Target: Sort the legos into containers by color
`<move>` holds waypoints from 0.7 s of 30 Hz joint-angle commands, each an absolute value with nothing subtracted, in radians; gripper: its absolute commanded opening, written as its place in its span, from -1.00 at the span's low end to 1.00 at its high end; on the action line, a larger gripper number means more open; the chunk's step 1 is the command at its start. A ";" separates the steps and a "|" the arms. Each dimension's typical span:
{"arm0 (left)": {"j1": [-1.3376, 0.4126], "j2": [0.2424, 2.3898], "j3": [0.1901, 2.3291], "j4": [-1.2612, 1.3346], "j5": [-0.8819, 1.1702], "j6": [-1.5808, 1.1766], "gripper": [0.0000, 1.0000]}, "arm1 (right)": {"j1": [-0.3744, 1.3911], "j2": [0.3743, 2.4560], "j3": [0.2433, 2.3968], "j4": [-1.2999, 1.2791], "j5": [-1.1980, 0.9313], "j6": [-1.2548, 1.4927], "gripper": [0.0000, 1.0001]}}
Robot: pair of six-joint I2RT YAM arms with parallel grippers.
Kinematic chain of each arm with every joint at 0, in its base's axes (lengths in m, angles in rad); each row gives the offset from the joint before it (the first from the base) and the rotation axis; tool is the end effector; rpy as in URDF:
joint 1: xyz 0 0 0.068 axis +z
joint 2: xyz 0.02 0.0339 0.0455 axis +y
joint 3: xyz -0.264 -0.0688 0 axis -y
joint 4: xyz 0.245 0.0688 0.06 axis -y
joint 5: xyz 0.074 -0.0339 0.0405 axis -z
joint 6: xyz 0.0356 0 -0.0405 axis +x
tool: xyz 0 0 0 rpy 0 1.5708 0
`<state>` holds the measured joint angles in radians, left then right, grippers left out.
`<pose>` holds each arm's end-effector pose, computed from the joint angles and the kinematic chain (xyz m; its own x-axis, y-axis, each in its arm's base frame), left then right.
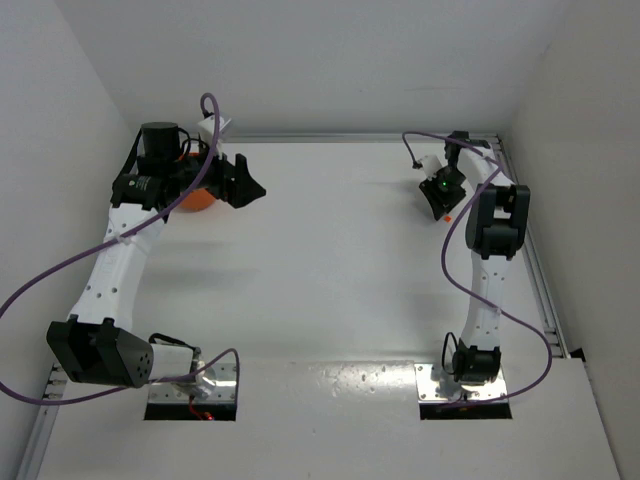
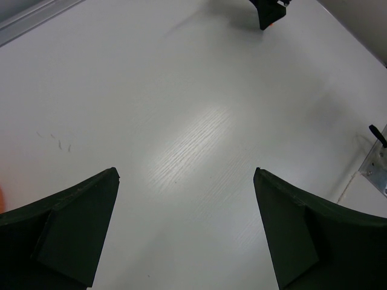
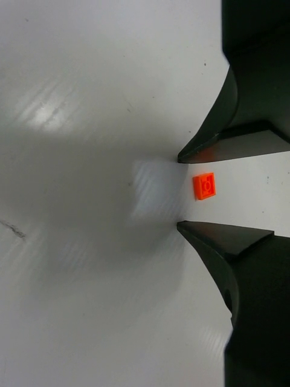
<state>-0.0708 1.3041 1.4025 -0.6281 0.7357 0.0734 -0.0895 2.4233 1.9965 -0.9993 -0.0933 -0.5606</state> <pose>0.2726 -0.0433 0.4012 -0.4564 0.0869 -0.8855 0.6654 0.6940 -0.2749 0.4808 -0.0398 0.1321 -0.8749 -0.4530 -0.1711 -0.4600 0.8879 0.0014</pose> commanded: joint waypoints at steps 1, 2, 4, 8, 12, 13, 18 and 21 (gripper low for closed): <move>-0.077 1.284 1.393 -0.600 0.742 0.071 0.99 | -0.095 2.416 1.925 -0.994 -0.078 -0.580 -0.08; -0.077 1.284 1.393 -0.591 0.742 0.071 0.99 | -0.095 2.407 1.916 -0.994 -0.069 -0.580 -0.08; -0.077 1.284 1.393 -0.591 0.742 0.071 0.99 | -0.104 2.407 1.916 -0.994 -0.069 -0.580 -0.08; -0.077 1.275 1.393 -0.591 0.742 0.071 0.99 | -0.114 2.418 1.916 -1.003 -0.069 -0.580 -0.12; -0.077 1.275 1.393 -0.591 0.742 0.071 0.99 | -0.123 2.418 1.925 -1.014 -0.069 -0.580 -0.17; -0.077 1.275 1.393 -0.591 0.742 0.071 0.99 | -0.123 2.418 1.925 -1.014 -0.069 -0.580 -0.17; -0.077 1.275 1.393 -0.591 0.742 0.071 0.99 | -0.141 2.427 1.925 -1.014 -0.069 -0.580 -0.17; -0.077 1.275 1.393 -0.591 0.742 0.071 0.99 | -0.141 2.427 1.925 -1.023 -0.069 -0.580 -0.17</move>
